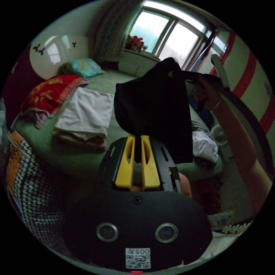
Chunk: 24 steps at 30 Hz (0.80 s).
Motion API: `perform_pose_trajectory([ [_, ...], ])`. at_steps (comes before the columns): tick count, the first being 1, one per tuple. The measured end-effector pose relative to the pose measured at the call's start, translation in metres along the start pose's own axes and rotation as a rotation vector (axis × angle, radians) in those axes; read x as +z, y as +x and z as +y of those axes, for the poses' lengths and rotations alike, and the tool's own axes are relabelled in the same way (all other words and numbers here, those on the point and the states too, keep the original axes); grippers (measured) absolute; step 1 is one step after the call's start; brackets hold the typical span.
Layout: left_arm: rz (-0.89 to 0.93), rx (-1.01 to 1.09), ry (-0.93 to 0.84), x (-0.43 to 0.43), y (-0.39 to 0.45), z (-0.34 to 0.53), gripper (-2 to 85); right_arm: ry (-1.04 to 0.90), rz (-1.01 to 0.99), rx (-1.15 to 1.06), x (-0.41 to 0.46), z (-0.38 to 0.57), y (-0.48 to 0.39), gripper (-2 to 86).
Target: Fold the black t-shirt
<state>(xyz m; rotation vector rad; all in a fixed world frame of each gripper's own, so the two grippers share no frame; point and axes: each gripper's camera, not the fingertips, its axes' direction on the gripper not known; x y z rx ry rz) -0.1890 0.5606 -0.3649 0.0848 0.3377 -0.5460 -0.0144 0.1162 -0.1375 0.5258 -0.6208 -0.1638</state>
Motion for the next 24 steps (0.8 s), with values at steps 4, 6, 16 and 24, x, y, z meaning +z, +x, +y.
perform_pose_trajectory([
  [4, -0.124, 0.063, -0.052, -0.032, -0.039, -0.045, 4.7, 0.037, -0.013, -0.008, 0.015, -0.046, -0.042, -1.0],
  [6, -0.181, 0.074, -0.067, -0.038, -0.058, -0.062, 4.7, 0.021, -0.045, 0.02, 0.049, -0.074, -0.066, -0.6],
  [16, -0.306, -0.076, -0.262, 0.011, -0.156, -0.089, 4.3, -0.233, -0.115, 0.126, 0.196, -0.053, -0.147, 8.5],
  [24, -0.408, -0.04, -0.083, -0.022, -0.117, -0.11, -0.5, -0.152, -0.358, -0.021, 0.156, 0.057, -0.25, -0.4],
])
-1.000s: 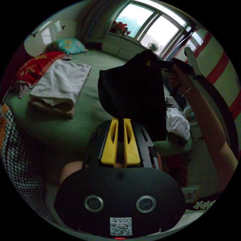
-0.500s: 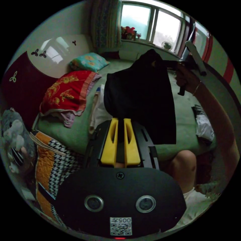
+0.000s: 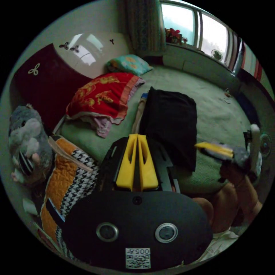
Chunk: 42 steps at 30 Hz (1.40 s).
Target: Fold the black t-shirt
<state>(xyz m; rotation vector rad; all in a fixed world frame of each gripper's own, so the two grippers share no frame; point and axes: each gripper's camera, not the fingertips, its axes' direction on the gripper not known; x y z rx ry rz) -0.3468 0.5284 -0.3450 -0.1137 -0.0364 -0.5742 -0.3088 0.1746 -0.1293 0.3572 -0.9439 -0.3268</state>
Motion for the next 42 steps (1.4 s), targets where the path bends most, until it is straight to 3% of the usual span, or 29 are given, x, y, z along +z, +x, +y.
perform_pose_trajectory([
  [3, 0.109, 0.022, -0.053, 0.028, 0.03, -0.018, -0.6, -0.042, 0.025, 0.036, 0.029, 0.008, -0.025, -0.8],
  [7, -0.063, 0.005, -0.139, 0.074, 0.06, -0.026, -0.5, -0.131, 0.033, 0.114, 0.061, 0.019, -0.039, -1.1],
  [9, -0.071, 0.002, -0.151, 0.077, 0.065, -0.027, -0.5, -0.275, 0.028, 0.098, 0.079, 0.029, -0.051, -1.2],
  [17, -0.121, -0.007, -0.036, 0.031, 0.1, -0.027, -0.6, -0.041, 0.159, 0.091, 0.0, 0.038, -0.049, -1.0],
  [20, -0.206, 0.008, -0.145, 0.064, 0.116, -0.027, -0.6, -0.159, 0.21, 0.124, 0.014, 0.049, -0.039, -1.2],
  [25, -0.266, -0.05, -0.108, 0.044, 0.155, -0.031, -0.7, -0.224, 0.243, 0.091, -0.018, 0.069, -0.044, -1.4],
  [31, -0.085, 0.052, -0.006, -0.011, 0.245, -0.015, -0.6, -0.083, 0.304, 0.248, -0.123, 0.106, -0.011, -1.0],
  [36, 0.046, 0.139, -0.025, -0.027, 0.338, 0.007, -0.7, 0.013, 0.293, 0.58, -0.221, 0.153, 0.044, -1.0],
  [42, 0.195, 0.176, -0.047, -0.053, 0.438, 0.028, -0.7, 0.064, 0.278, 0.659, -0.314, 0.207, 0.042, -1.0],
])
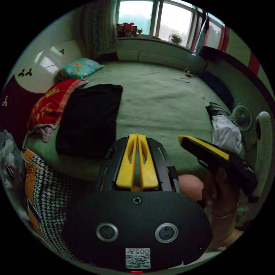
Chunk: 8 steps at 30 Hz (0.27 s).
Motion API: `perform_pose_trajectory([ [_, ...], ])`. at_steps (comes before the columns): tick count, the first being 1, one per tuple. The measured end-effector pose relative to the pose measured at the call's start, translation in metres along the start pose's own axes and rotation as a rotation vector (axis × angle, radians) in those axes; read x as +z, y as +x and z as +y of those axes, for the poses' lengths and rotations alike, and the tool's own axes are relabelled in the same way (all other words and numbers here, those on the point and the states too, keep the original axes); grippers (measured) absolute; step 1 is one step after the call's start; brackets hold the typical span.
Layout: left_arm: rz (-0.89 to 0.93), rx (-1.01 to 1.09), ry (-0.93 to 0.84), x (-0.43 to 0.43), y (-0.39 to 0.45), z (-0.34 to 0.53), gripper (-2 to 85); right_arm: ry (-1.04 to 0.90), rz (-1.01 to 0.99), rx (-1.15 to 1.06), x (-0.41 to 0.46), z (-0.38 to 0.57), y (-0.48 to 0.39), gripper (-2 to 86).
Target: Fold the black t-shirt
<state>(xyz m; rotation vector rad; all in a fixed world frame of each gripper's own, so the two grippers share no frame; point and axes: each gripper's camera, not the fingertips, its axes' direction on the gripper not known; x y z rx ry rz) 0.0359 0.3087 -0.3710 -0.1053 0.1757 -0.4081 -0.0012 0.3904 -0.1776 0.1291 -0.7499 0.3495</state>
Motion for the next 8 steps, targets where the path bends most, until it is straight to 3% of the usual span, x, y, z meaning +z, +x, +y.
perform_pose_trajectory([
  [8, -0.006, 0.021, -0.016, 0.009, 0.111, 0.006, -0.6, 0.04, 0.188, 0.057, -0.075, 0.039, 0.072, -1.0],
])
